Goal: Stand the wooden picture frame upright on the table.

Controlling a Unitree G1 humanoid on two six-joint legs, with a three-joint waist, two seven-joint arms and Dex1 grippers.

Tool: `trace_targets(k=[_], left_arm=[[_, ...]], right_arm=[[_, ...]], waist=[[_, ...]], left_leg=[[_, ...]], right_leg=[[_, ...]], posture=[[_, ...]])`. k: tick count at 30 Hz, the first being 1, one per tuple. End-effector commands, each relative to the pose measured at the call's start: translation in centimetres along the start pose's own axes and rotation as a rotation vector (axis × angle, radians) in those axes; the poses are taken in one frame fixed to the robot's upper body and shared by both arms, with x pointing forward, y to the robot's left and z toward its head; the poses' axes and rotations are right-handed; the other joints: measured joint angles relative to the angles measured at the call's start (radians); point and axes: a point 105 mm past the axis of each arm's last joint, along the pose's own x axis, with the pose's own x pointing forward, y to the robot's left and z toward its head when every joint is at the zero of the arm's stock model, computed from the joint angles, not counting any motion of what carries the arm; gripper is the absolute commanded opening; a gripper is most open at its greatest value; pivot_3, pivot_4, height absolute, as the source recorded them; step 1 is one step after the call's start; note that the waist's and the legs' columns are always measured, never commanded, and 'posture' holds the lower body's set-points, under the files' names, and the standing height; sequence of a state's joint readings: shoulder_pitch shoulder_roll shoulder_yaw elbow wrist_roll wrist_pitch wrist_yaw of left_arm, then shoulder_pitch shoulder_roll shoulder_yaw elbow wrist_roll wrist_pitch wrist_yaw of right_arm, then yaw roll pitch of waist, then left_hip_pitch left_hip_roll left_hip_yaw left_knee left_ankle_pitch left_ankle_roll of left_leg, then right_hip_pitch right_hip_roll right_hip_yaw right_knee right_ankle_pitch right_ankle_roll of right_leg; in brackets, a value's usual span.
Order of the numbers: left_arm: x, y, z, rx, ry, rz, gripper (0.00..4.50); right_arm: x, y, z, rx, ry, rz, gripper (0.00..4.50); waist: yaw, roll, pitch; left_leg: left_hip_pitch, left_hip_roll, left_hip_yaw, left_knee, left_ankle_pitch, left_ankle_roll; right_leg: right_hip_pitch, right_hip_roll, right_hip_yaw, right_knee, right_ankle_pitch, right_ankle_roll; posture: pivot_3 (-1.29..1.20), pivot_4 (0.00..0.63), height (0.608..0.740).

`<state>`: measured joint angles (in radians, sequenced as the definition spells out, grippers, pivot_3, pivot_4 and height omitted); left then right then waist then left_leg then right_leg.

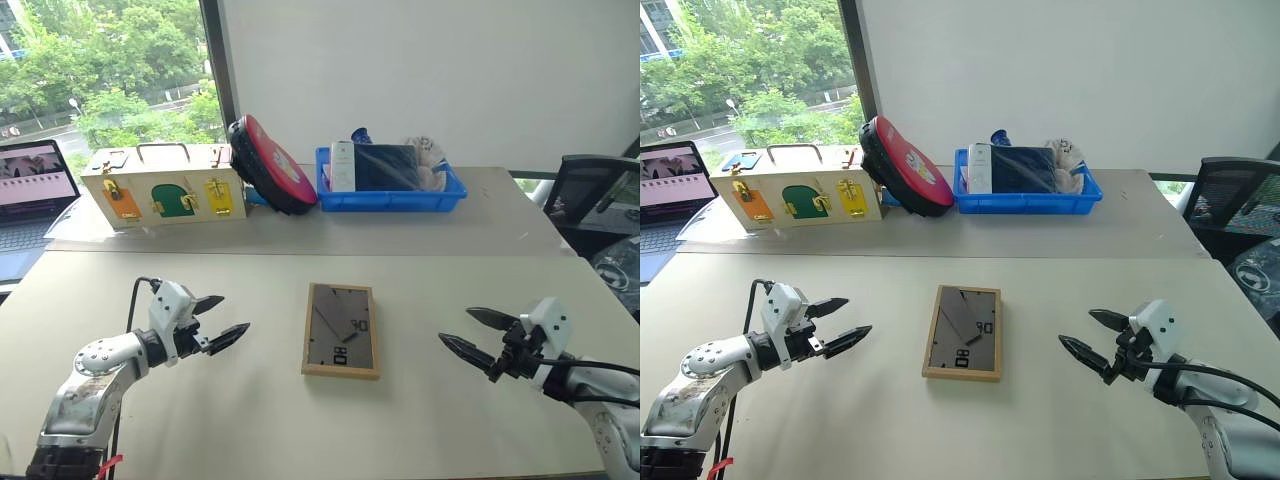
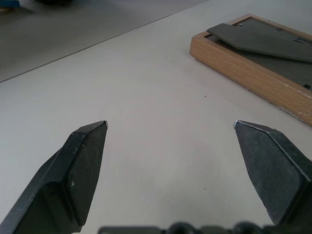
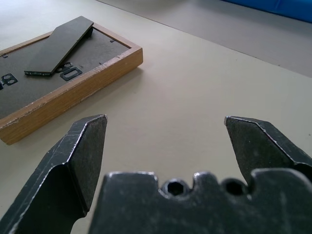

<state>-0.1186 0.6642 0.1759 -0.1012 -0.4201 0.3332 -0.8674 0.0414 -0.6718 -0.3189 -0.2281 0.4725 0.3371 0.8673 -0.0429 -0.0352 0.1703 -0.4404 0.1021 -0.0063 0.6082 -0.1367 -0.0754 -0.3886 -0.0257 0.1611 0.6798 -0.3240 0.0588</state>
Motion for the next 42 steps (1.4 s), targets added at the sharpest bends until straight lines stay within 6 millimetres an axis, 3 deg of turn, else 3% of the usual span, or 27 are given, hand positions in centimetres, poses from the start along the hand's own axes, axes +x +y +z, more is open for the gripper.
trace_targets(k=[1,3,7,10,15,18,24,27,30,34,40,41,42], left_arm=[[0.1,0.3,1.7,0.033,-0.041,-0.021,4.5],[0.1,0.1,2.9,0.011,-0.075,-0.087,4.5],[0.0,-1.1,3.5,-0.044,-0.033,-0.272,4.5],[0.3,-1.3,4.0,-0.013,-0.001,-0.351,4.5],[0.8,-2.3,5.2,0.04,-0.027,-0.438,4.5],[0.9,-2.6,5.1,0.048,-0.009,-0.451,4.5],[1.1,-2.2,4.9,0.08,-0.013,-0.427,4.5],[1.8,-1.6,4.7,0.095,-0.015,-0.384,4.5],[2.4,-0.5,4.6,0.06,-0.022,-0.309,3.77],[3.4,-0.1,3.4,0.05,0.016,-0.235,2.41],[7.3,-3.5,1.0,-0.018,0.08,-0.196,0.14],[8.0,-4.4,0.7,-0.025,0.088,-0.193,0.0],[8.6,-5.3,0.4,-0.018,0.101,-0.201,0.0]], right_arm=[[0.5,0.2,1.6,-0.054,-0.044,0.016,4.47],[1.0,0.6,2.5,-0.111,-0.043,0.055,4.47],[3.1,2.0,4.0,-0.416,0.019,0.184,4.47],[4.5,3.0,3.5,-0.73,0.089,0.311,4.47],[6.2,3.6,3.4,-0.968,0.04,0.386,4.47],[6.6,3.4,3.0,-0.927,0.056,0.399,4.47],[6.6,2.5,4.3,-0.835,0.062,0.388,4.47],[5.8,1.8,3.8,-0.48,0.166,0.383,4.47],[4.3,0.4,2.8,-0.332,0.283,0.335,3.76],[3.2,-1.3,2.7,-0.228,0.305,0.218,2.49],[3.8,-1.3,1.0,-0.144,0.348,0.133,0.31],[4.2,-0.9,0.8,-0.13,0.344,0.135,0.01],[4.7,-0.5,0.7,-0.117,0.339,0.138,0.01]], waist=[[0.0,0.0,0.0],[0.0,0.0,0.0],[-0.005,0.0,0.0],[-0.002,0.001,0.0],[0.004,0.001,0.0],[0.005,0.001,0.0],[0.001,0.001,0.0],[0.003,0.001,0.0],[0.014,0.001,0.0],[0.023,0.001,0.0],[0.026,0.001,0.0],[0.027,0.001,0.0],[0.026,0.001,0.0]], left_leg=[[0.0,0.0,0.0,0.0,0.0,0.0],[0.0,0.0,0.0,0.0,0.0,0.0],[0.001,0.0,0.0,0.0,0.0,0.0],[0.001,0.0,0.0,0.0,0.0,0.0],[-0.001,0.0,0.0,-0.001,0.0,0.0],[-0.001,0.0,0.0,-0.001,0.0,0.0],[-0.001,0.0,0.0,0.0,0.0,0.0],[0.0,0.0,0.0,0.001,0.0,0.0],[0.0,0.0,0.0,0.001,0.0,0.0],[0.0,0.0,0.0,0.001,0.0,0.0],[-0.001,0.0,0.0,0.002,0.0,0.0],[-0.001,0.0,0.0,0.003,0.0,0.0],[-0.001,0.0,0.0,0.003,0.0,0.0]], right_leg=[[0.0,0.0,0.0,0.0,0.0,0.0],[0.0,0.0,0.0,0.0,0.0,0.0],[0.0,0.0,0.0,0.001,0.0,0.001],[0.0,0.0,0.0,0.001,-0.001,0.002],[-0.001,0.0,0.0,0.0,-0.001,0.0],[-0.001,0.0,0.0,0.0,-0.001,0.0],[-0.001,0.0,0.0,0.001,0.0,0.0],[0.0,0.0,0.0,0.001,0.0,0.0],[0.0,0.0,0.0,0.001,0.0,0.0],[0.0,0.0,0.0,0.001,0.0,0.0],[0.0,0.0,0.0,0.001,0.0,0.0],[0.0,0.0,0.0,0.001,0.0,0.0],[0.0,0.0,0.0,0.001,0.0,0.001]], posture=[[0.0,0.15,0.719],[0.0,0.15,0.719],[0.0,0.15,0.719],[0.0,0.15,0.719],[0.0,0.15,0.719],[0.0,0.15,0.719],[0.0,0.15,0.719],[0.0,0.15,0.719],[0.0,0.15,0.719],[0.0,0.15,0.719],[0.0,0.15,0.719],[0.0,0.15,0.719],[0.0,0.15,0.719]])
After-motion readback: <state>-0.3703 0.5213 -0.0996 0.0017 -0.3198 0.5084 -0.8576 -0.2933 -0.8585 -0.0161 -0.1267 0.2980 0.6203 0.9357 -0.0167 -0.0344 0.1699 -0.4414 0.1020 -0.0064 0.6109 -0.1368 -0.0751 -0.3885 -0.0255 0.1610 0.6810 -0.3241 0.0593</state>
